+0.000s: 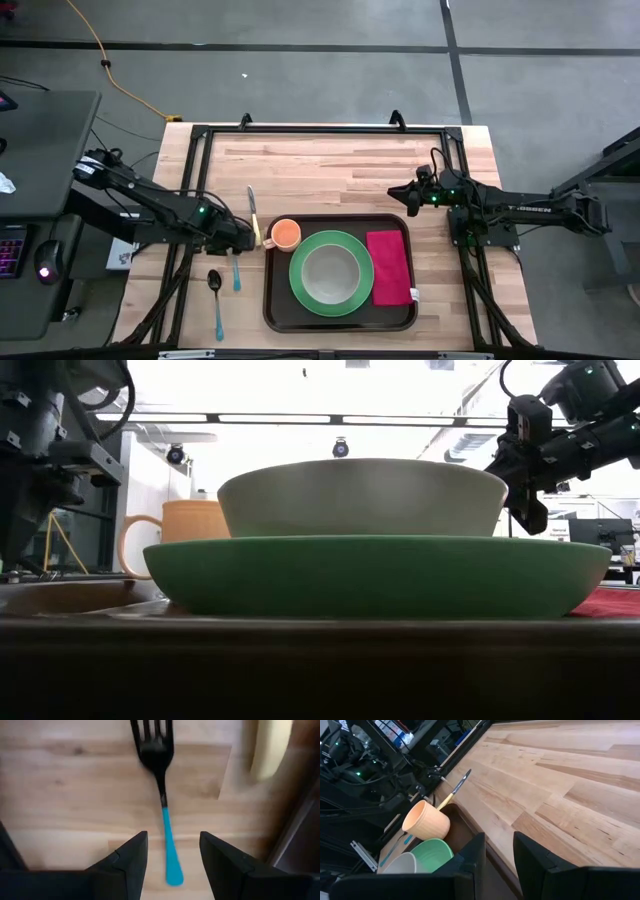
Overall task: Set up tray
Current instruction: Put the blue fork on top of the red napkin on the black tray
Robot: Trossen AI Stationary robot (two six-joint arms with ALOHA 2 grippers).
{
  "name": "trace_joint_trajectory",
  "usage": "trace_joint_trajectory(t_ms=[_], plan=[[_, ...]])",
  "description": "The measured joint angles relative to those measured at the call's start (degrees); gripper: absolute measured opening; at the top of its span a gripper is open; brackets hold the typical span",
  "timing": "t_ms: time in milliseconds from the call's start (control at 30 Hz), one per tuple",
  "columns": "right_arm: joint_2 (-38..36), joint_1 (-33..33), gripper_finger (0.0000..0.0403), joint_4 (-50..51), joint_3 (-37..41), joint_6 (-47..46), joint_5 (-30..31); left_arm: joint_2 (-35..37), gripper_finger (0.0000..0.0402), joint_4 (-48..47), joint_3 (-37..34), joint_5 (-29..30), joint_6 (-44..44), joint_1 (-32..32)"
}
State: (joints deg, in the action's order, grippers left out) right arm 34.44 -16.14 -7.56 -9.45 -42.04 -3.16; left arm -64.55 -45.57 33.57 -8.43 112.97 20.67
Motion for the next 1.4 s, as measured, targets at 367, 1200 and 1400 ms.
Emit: trace_joint_trajectory(t_ms=[367,1200,1400], plan=[[0.0,0.0,0.0079,0.01,0.0,2.11,-0.4,-0.01,0.0211,0.95,-1.56,1.56,6.23,-0.04],[-0.02,0.0,0.0079,-0.47,-0.01,12.49,-0.39,-10.97,0.0211,6.09,-1.34,1.47,11.41,-0.04],[-0.01,0.0,0.0079,-0.46,-0.01,12.52,-0.42,-11.08,0.0207,4.74,-1.27,1.36,11.39,-0.04]])
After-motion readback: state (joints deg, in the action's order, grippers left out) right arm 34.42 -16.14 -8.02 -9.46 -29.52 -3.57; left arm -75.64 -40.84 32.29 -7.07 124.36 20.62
